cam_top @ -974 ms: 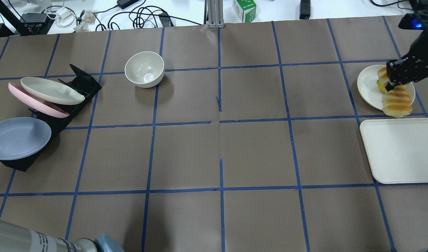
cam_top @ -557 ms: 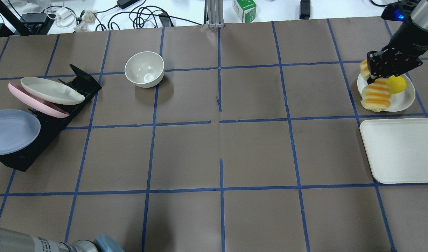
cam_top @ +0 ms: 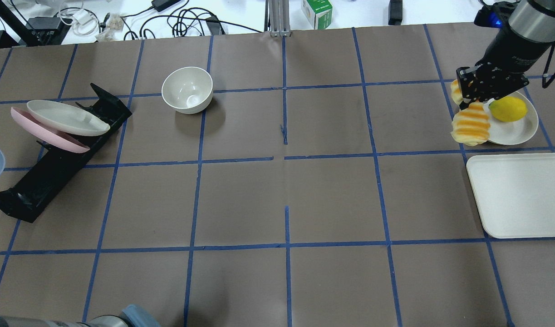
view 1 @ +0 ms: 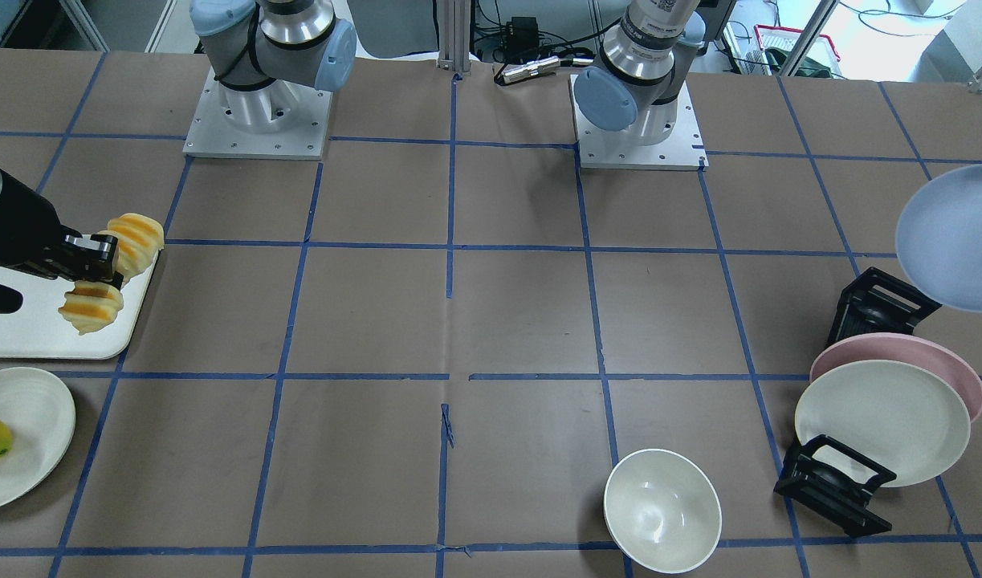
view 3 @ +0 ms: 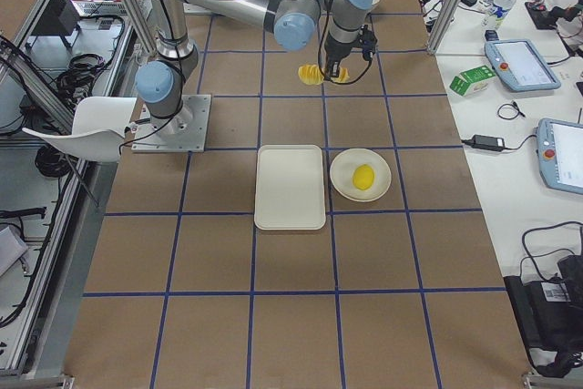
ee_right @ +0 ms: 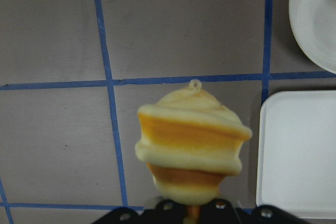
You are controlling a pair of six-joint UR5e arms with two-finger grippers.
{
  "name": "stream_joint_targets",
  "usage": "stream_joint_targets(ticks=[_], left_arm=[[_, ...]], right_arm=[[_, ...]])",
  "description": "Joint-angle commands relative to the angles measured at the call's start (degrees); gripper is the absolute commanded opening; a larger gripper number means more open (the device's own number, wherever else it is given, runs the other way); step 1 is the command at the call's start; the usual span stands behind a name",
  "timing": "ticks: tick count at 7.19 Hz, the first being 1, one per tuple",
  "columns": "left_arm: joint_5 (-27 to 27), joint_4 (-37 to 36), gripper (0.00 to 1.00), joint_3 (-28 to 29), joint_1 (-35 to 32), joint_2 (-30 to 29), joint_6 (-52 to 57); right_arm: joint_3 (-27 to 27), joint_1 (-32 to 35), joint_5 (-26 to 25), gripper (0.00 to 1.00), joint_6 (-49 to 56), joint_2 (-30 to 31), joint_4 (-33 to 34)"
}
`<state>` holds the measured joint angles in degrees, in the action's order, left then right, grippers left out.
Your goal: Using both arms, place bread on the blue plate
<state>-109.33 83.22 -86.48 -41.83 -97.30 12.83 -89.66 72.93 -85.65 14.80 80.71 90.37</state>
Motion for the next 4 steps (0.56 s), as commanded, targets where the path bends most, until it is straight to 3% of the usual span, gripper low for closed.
stream_joint_targets(ticks=[1,2,4], left_arm=[[3.4,5.9,0.00,1.6,-2.1,6.2,-0.5],[8.2,6.5,0.00,1.5,-5.7,8.0,-0.7],[13.7,5.0,0.00,0.6,-20.8,6.6,-3.2]], right_arm=[[-0.4,0.2,0.5,0.00,-0.6,0.4,0.0],[-0.9,0.2,-0.4,0.00,-0.4,0.3,0.4],[-1.4,0.2,-0.3,0.00,-0.6,0.8,0.6]])
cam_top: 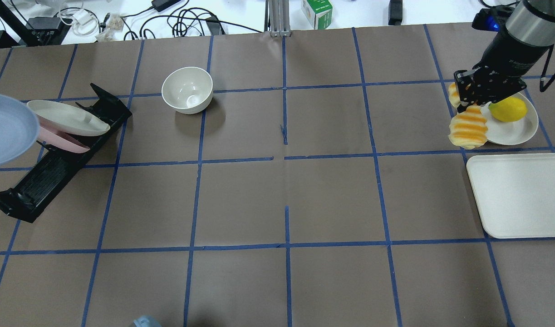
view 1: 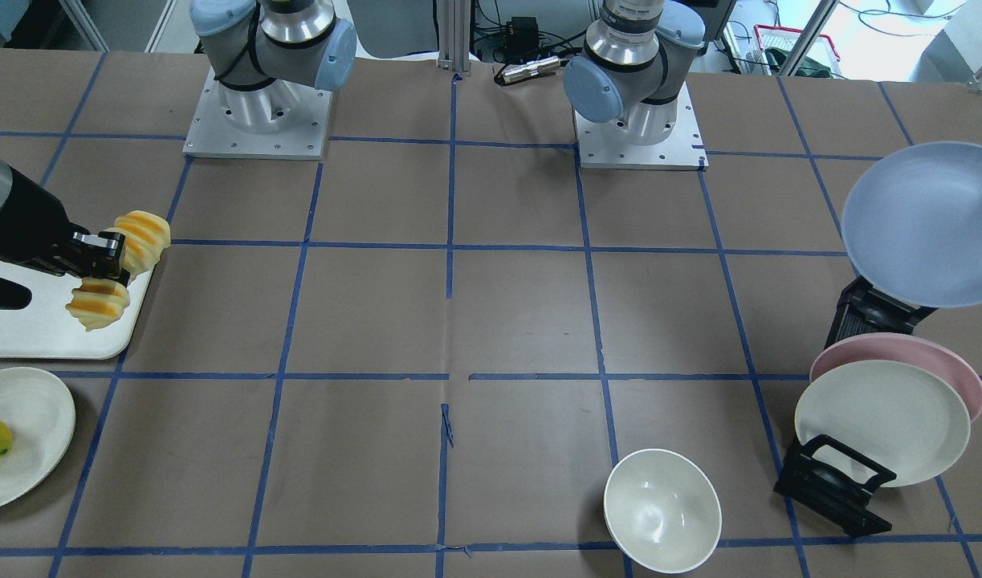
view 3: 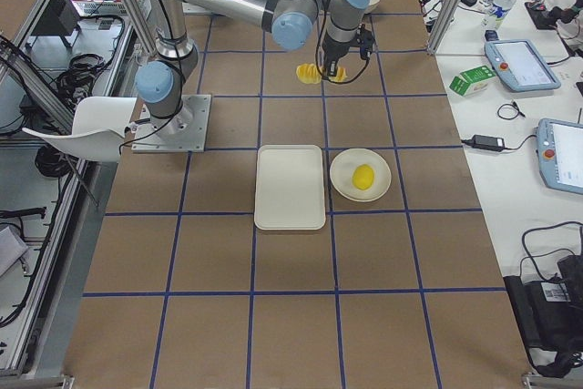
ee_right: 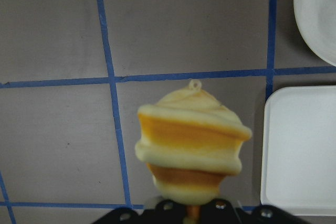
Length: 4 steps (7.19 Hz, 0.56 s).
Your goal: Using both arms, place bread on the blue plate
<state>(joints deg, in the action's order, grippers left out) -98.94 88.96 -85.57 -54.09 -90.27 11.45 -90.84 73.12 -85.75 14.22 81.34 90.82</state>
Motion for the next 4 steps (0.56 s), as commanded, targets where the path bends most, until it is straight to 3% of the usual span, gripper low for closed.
stream_joint_targets(ticks=[1,3,4], left_arm=[[6.5,-1.2,0.00,-1.3,-16.1,-1.6,-2.2],[10.8,-6.0,0.00,-3.2,-27.1,-4.5,-4.1],[13.8,-12.4,0.00,-6.8,-31.0,-6.6,-6.6]], right_arm=[[-0.4,0.0,0.2,0.00,-0.1,0.1,0.1],[-0.7,0.1,0.7,0.00,-0.2,0.3,0.2],[-0.7,0.1,0.7,0.00,-0.1,0.2,0.2]])
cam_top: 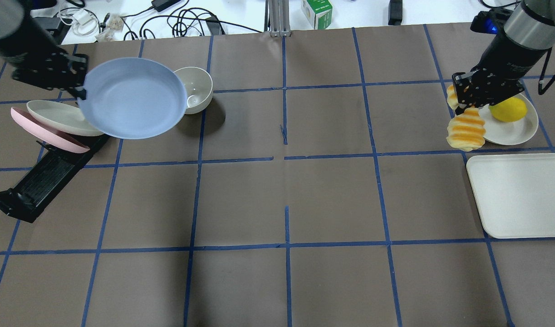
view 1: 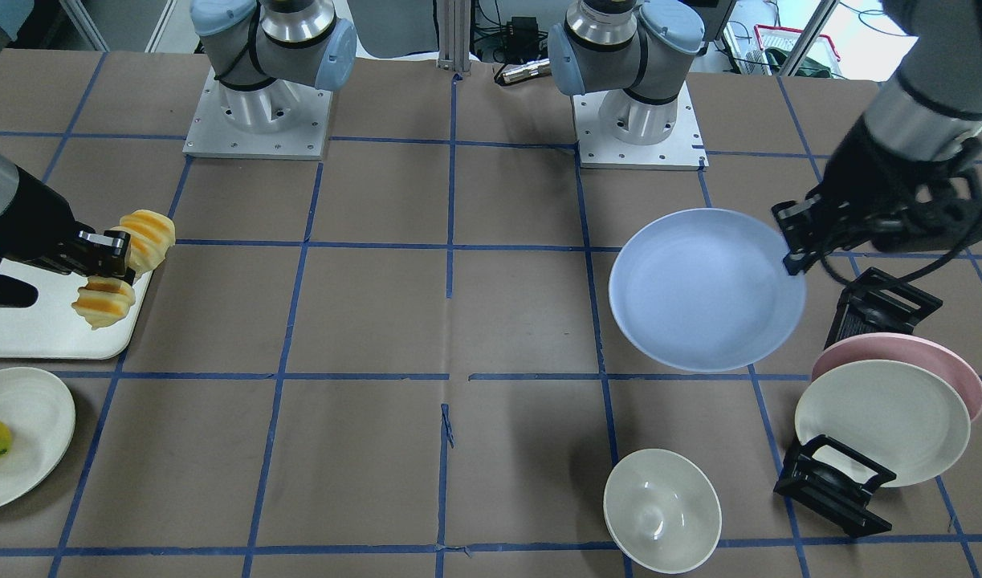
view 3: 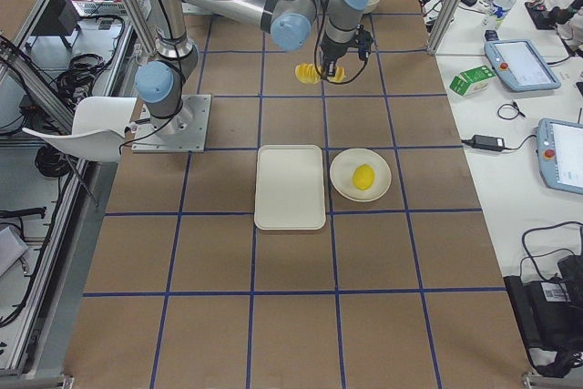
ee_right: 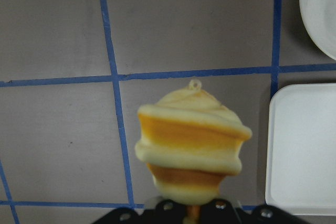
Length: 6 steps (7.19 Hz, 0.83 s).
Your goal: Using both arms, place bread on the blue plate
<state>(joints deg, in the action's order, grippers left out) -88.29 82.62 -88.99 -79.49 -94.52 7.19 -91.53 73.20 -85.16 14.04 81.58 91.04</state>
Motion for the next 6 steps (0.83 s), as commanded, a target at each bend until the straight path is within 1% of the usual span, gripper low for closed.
stream_joint_targets(ticks=[1,2,3,4,6], left_arm=[[4.1,-12.4,0.00,-7.6,-8.3,-5.0,-5.8],[6.6,-21.8,0.00,-12.1,-9.5,-8.1,-6.2],[12.4,-27.5,0.00,-14.3,-10.2,-10.7,-6.6],[14.1,-29.3,0.00,-15.0,-11.6,-13.7,-6.7],[13.7,-31.1,0.00,-14.9,-14.2,-18.0,-7.3]], right_arm=[[-0.1,0.1,0.2,0.00,0.0,0.1,0.0],[-0.2,0.5,0.2,0.00,0.0,0.1,0.0],[-0.2,1.5,0.2,0.00,-0.7,0.1,0.0],[-0.2,2.1,0.2,0.00,-2.2,0.2,0.0],[-0.1,3.3,0.1,0.00,-3.5,0.2,0.2]])
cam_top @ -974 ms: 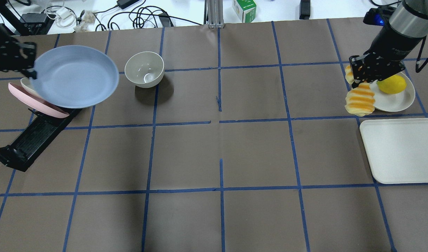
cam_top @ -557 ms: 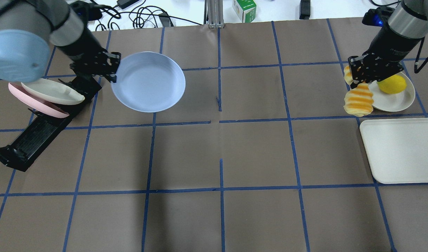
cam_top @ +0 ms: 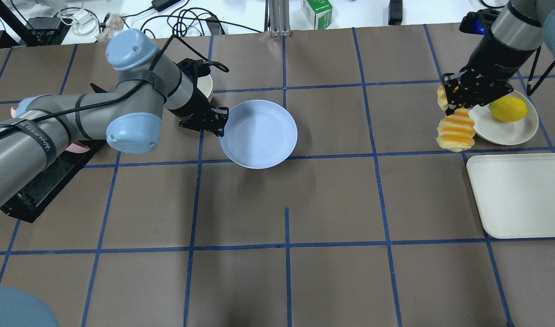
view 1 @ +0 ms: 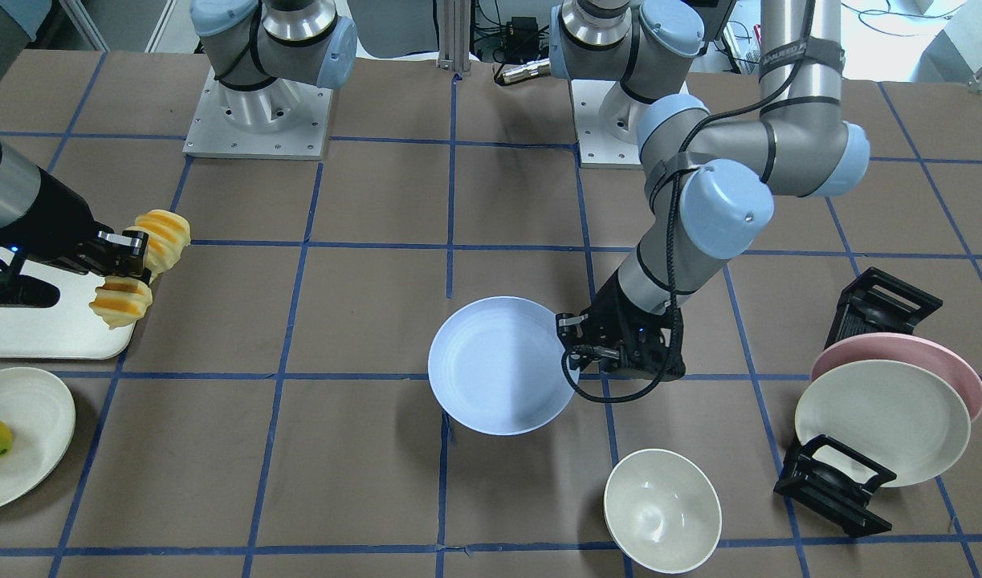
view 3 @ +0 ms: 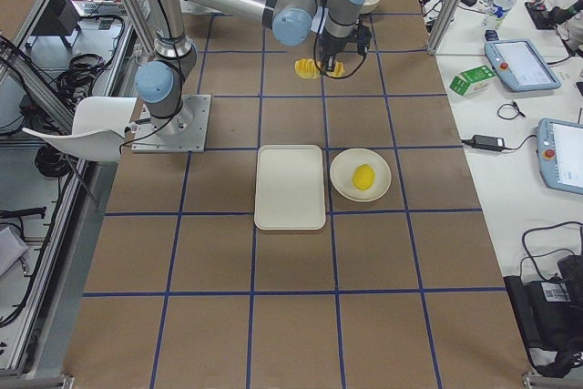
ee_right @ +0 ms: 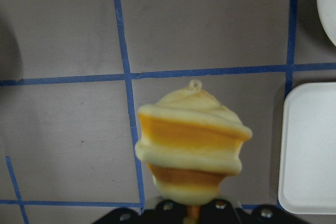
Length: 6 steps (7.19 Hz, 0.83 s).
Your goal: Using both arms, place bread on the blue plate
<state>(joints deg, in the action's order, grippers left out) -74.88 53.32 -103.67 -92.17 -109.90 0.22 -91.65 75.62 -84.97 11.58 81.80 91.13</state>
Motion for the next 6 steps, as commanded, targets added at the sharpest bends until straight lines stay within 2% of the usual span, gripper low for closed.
stream_joint_targets(ticks=[1,2,3,4,5,6], left_arm=[[0.7,-2.9,0.00,0.0,-1.8,-4.0,-0.1],[0.5,-3.6,0.00,0.0,-2.7,-5.4,-0.3],[0.1,-4.0,0.00,0.1,-4.6,-6.5,-0.3],[-0.1,-4.0,0.19,0.3,-4.8,-7.0,0.1],[-0.6,-4.1,0.69,0.5,-4.8,-7.0,0.2],[-3.1,-4.1,1.00,1.3,-4.8,-5.9,0.6]], right_arm=[[-0.1,2.0,0.5,0.00,-0.9,-0.3,1.1],[-1.3,3.1,4.6,0.00,-1.6,-1.2,1.4],[-3.3,3.7,5.3,0.00,-2.7,-1.1,3.5],[-3.9,7.7,6.4,0.00,-10.4,-1.6,6.7],[-4.5,13.0,6.0,0.00,-14.8,-2.4,8.3],[-4.7,15.8,6.4,0.00,-17.2,-4.5,14.8]])
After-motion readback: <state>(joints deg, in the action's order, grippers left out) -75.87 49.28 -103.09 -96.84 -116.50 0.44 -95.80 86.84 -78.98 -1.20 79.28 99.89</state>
